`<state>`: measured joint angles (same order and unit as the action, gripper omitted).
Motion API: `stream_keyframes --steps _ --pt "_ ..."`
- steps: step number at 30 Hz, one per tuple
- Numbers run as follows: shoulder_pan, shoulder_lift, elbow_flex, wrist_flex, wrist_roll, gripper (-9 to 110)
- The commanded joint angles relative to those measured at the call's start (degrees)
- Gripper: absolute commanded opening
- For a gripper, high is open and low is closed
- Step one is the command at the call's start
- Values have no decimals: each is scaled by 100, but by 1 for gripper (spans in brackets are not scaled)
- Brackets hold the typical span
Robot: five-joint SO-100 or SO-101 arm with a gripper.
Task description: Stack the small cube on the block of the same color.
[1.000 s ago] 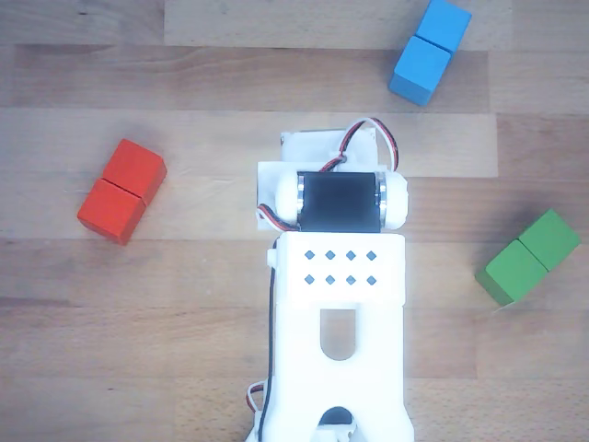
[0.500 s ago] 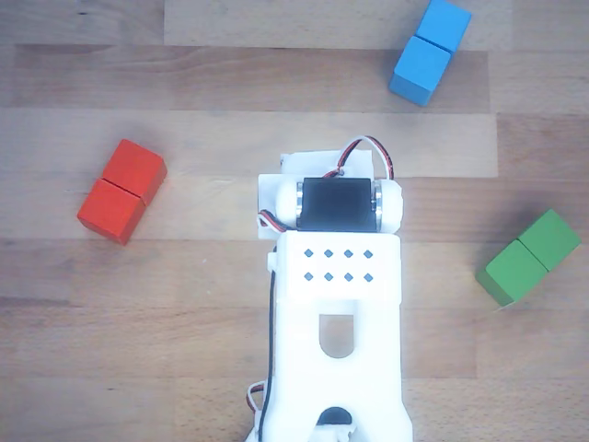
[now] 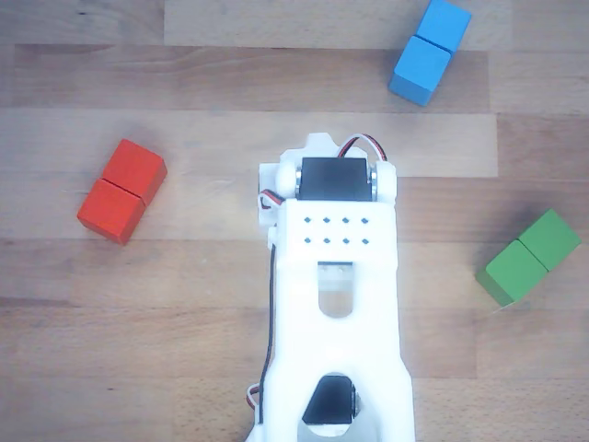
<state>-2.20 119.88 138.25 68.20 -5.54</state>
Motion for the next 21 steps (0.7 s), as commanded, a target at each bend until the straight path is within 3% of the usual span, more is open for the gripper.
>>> stream_keyframes --steps 1,15,21 --pt "26 -360 -105 -299 -53 33" --pt "44 -923 -105 -729 18 33" --pt "571 -1020 -97 -932 -44 32"
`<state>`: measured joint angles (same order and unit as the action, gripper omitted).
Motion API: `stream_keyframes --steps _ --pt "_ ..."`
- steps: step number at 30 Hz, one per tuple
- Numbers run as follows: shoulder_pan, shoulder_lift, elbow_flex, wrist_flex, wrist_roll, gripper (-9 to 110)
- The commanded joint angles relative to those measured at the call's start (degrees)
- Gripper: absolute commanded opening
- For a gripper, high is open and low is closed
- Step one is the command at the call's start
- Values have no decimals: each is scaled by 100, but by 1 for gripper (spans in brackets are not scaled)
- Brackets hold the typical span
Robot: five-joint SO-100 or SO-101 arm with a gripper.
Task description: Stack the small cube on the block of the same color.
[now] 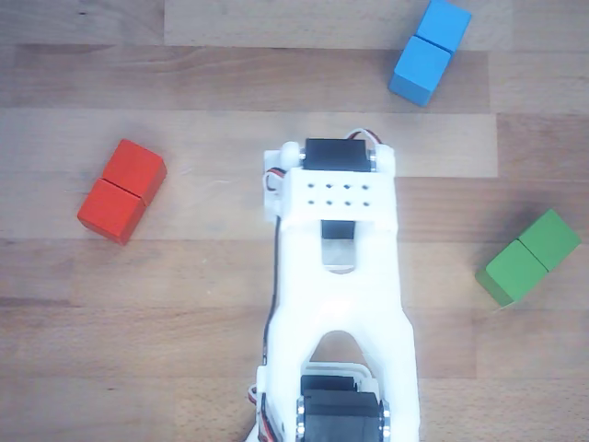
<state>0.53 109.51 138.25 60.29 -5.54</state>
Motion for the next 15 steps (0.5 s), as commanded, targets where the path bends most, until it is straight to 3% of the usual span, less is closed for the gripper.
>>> stream_keyframes --steps 1,11,15 --pt "334 26 -97 -149 -44 31" --pt "-26 26 -79 -132 -44 11" --pt "-18 9 -79 -158 -44 10"
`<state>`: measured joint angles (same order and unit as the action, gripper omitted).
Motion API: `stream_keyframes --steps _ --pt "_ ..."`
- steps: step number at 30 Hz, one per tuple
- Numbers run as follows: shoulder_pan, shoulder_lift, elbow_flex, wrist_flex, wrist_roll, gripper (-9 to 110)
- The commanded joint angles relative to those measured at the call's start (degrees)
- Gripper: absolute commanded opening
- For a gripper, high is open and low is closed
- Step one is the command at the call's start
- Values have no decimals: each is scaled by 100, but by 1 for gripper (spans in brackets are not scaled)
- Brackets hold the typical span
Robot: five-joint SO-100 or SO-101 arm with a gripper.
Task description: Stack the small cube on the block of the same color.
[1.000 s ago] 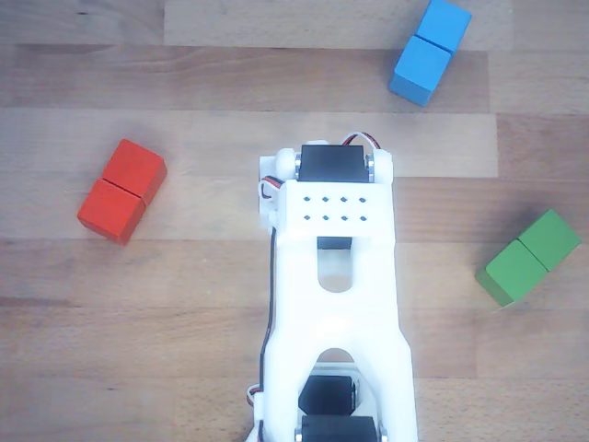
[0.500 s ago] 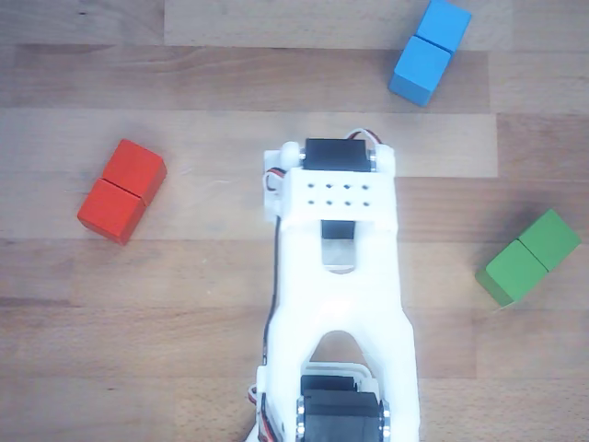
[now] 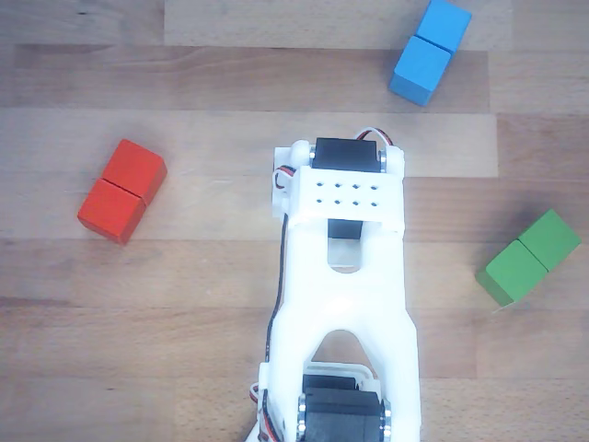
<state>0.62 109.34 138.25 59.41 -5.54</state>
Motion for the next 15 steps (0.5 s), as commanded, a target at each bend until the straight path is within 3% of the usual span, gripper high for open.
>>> stream_keyframes --steps 1,15 --pt "-26 18 -79 -70 -44 10" --pt "-18 396 -844 492 -62 10"
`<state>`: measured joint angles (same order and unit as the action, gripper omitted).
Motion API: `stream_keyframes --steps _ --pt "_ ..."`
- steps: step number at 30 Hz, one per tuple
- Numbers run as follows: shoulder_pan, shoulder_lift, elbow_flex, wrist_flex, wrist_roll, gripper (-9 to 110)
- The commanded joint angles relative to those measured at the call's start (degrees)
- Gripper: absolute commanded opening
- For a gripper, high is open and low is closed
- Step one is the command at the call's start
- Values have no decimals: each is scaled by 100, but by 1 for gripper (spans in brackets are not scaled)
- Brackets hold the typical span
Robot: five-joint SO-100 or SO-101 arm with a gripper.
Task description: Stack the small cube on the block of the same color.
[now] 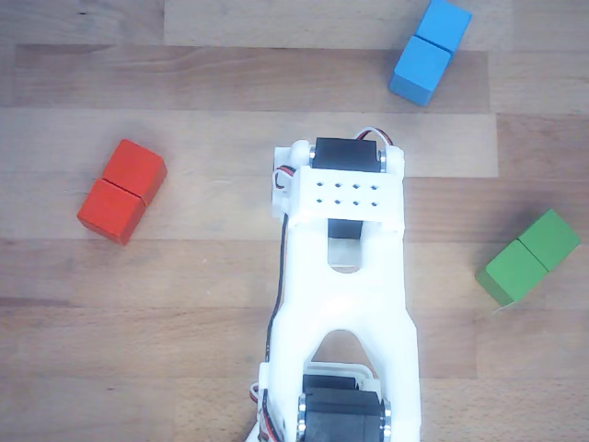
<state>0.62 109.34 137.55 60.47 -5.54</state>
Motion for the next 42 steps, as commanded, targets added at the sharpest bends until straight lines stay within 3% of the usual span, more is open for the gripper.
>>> stream_keyframes --steps 1,12,21,27,42 --pt "-18 466 -984 562 -62 10" --pt "44 -105 -3902 2470 -62 10" --pt "870 -1978 -6029 2593 -88 10" --pt "1143 -3234 -7286 2593 -642 10" --pt "1195 -4192 -7840 2593 -896 10"
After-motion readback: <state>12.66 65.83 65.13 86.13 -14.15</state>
